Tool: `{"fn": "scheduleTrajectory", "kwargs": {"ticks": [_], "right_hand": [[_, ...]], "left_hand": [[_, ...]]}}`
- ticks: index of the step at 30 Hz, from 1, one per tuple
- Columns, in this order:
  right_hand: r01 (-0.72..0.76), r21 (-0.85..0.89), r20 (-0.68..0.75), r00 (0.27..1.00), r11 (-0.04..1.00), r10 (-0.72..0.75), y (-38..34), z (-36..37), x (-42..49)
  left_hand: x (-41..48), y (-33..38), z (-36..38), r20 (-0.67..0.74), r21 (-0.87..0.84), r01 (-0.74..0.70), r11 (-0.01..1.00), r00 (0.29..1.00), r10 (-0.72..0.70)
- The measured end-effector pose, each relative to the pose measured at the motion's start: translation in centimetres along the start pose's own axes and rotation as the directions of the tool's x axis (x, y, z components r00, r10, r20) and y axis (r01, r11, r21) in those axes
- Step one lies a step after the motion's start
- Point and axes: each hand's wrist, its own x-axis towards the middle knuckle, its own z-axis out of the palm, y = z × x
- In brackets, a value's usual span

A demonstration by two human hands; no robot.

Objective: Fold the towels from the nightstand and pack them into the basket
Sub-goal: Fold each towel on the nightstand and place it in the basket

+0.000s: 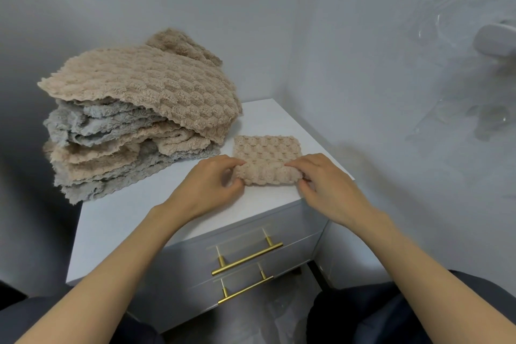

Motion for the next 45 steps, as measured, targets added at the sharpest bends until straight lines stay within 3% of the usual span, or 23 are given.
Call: {"fn": "scheduleTrajectory", "kwargs": {"ticks": [4,9,14,16,19,21,23,28,35,38,45], "right_hand": [[-0.175,0.237,0.021,0.984,0.956,0.175,0.1,-0.4,0.4],[-0.253,0.392,0.04,0.965,0.884,0.258,0.1,-0.2,1.0],[-0.335,0.356,-0.026,0.93,0.872,0.367,-0.5,0.1,1.4],[-0.316,0.235,-0.154,0.922,0.919,0.356,-0.9,0.5,1.4],[-0.115,0.003,-0.298,0.948,0.993,0.111,-2.0,0.7,1.3],[0.024,-0.092,-0.259,0.965,0.995,-0.048,-2.8,1.0,1.0],[0.074,-0.181,-0.163,0.981,0.981,-0.105,-3.7,1.8,0.8],[0.096,-0.302,0.045,0.995,0.949,-0.087,-4.6,3.2,0.6],[-0.066,-0.357,0.03,0.996,0.932,0.082,-2.8,2.0,0.0],[-0.117,-0.345,0.057,0.988,0.931,0.145,-2.1,1.2,-0.2],[-0.022,-0.286,0.025,0.999,0.958,0.031,-1.5,0.8,0.0]], "left_hand": [[0.4,0.0,-0.5,0.075,-0.207,0.198,0.958,0.98,-0.187],[0.8,0.3,-0.5,0.137,-0.313,0.355,0.881,0.935,-0.328],[1.3,0.5,0.4,-0.015,-0.126,0.456,0.881,0.887,-0.461],[1.4,0.9,0.6,-0.102,-0.103,0.415,0.904,0.9,-0.424],[1.3,1.4,1.0,-0.254,0.025,0.165,0.986,0.955,-0.154],[1.1,2.0,1.2,-0.284,0.195,-0.007,0.981,0.957,0.063],[0.9,2.2,1.6,-0.248,0.314,-0.103,0.944,0.95,0.187],[0.7,2.3,2.0,-0.204,0.421,-0.104,0.901,0.957,0.206],[0.1,1.6,1.8,-0.125,0.419,-0.022,0.908,0.989,0.081],[-0.1,1.1,1.8,-0.005,0.439,-0.036,0.898,0.999,0.043],[-0.6,0.7,1.4,-0.021,0.31,-0.048,0.95,0.998,0.058]]}}
